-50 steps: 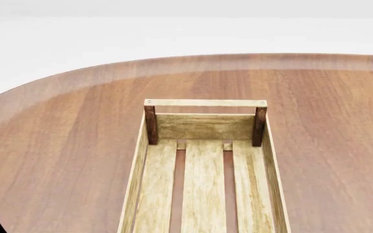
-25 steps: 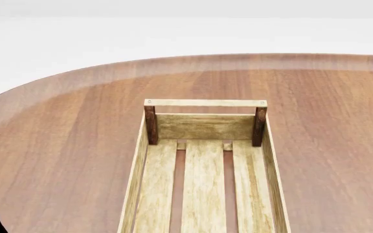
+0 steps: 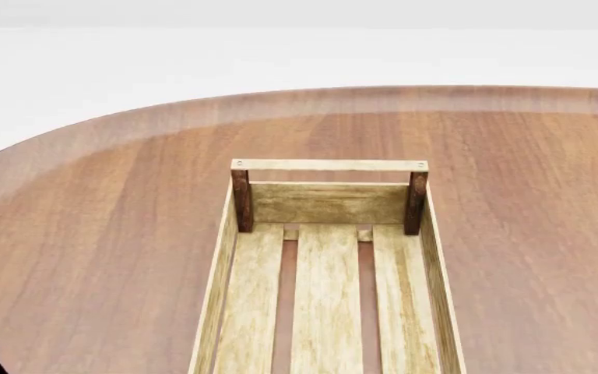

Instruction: Pick up the cream cheese and put it in the tray.

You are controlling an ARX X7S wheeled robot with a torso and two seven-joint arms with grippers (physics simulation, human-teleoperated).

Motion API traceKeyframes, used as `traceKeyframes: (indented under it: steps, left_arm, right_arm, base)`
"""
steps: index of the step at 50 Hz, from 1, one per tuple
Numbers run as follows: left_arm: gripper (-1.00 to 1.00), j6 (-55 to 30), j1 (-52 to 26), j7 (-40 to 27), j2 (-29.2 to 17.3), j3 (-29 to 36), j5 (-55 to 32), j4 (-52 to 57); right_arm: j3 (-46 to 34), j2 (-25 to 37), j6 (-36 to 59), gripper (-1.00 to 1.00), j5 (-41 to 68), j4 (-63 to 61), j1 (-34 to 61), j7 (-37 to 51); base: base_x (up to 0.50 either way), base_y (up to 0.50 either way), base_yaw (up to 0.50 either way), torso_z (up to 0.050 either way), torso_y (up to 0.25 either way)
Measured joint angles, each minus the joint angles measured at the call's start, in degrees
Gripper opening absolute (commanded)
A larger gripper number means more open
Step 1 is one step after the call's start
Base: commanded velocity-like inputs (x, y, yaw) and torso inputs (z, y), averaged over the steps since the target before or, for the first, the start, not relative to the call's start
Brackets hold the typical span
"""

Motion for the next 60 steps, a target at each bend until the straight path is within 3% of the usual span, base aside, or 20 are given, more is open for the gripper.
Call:
traceKeyframes:
  steps: [34, 60]
  left_arm:
    - [1.00, 0.2, 0.1, -0.6, -0.5, -0.2, -0.2, 0.3]
    - [1.00, 0.2, -0.3, -0.9, -0.7, 0.0, -0.3, -0.1]
  right_arm:
    - [-8.5, 6.8, 10.7, -1.00, -0.8, -18.3, 5.2, 3.3]
    - [-16.7, 14.4, 17.0, -1.00, -1.0, -19.7, 17.6, 4.0]
  base:
    - [0.00, 0.00, 0.00, 0.000, 0.000]
    - [0.00, 0.00, 0.00, 0.000, 0.000]
